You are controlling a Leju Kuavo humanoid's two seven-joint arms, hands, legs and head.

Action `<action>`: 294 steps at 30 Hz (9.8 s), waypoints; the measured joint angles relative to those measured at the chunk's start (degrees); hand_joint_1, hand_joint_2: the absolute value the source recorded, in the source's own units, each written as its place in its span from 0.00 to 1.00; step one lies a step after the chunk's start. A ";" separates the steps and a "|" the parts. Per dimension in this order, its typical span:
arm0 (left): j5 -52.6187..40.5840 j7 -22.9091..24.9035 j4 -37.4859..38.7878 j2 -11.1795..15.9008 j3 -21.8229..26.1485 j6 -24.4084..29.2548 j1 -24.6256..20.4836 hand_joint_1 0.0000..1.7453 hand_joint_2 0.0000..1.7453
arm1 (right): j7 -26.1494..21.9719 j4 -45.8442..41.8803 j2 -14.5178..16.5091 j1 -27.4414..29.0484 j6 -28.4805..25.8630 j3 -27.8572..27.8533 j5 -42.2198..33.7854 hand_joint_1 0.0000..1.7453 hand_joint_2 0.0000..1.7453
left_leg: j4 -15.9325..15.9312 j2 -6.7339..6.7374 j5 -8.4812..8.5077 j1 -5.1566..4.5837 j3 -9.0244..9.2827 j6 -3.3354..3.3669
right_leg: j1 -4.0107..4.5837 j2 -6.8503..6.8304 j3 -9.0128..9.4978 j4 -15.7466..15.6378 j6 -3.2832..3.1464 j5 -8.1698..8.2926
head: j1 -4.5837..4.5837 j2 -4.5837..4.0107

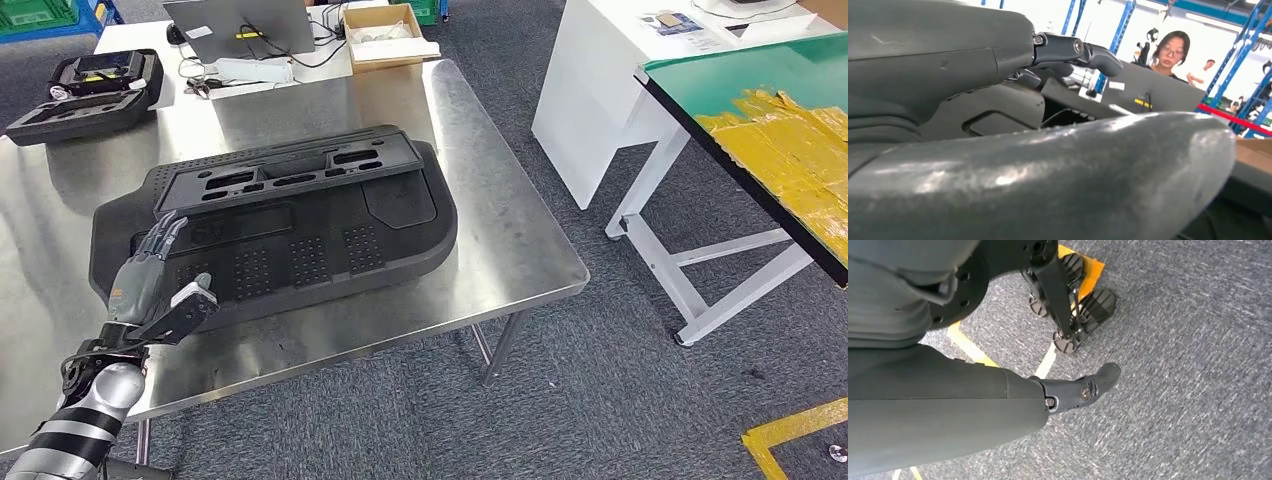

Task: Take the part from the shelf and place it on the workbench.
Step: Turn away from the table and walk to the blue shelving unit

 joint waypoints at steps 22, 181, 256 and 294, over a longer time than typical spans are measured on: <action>-0.42 -0.37 1.06 -1.00 1.51 0.44 0.29 0.00 0.00 | 0.07 -0.07 0.05 -0.02 -0.02 -0.18 0.49 0.00 0.00 | 2.28 -0.29 -2.61 1.34 0.56 -0.69 | -0.38 -0.15 -7.31 4.72 -0.19 0.84 | -0.37 0.00; 39.85 -12.41 53.16 -19.48 50.29 1.87 6.67 0.00 0.00 | -0.31 -0.49 2.58 -0.14 -1.95 -2.15 6.33 0.00 0.00 | 3.33 -2.35 -0.21 1.42 -4.10 -0.79 | 0.36 -0.83 -5.37 17.72 -1.47 -11.88 | -0.39 0.00; 28.83 1.42 60.16 -25.79 43.66 2.31 7.48 0.00 0.00 | 1.19 -0.40 1.65 -0.19 -1.39 3.35 17.10 0.00 0.00 | 13.55 -0.86 -5.80 1.05 -8.89 -3.31 | -0.01 -1.53 2.54 0.55 -2.98 -3.52 | -1.19 0.00; 27.76 3.03 60.18 -24.86 43.83 -1.20 7.65 0.00 0.00 | 1.04 -0.31 1.63 -0.04 -0.84 3.29 17.19 0.00 0.00 | 4.52 3.93 -1.63 0.73 -2.30 -3.12 | 0.84 -7.03 2.61 1.17 -2.48 -4.38 | -0.77 0.00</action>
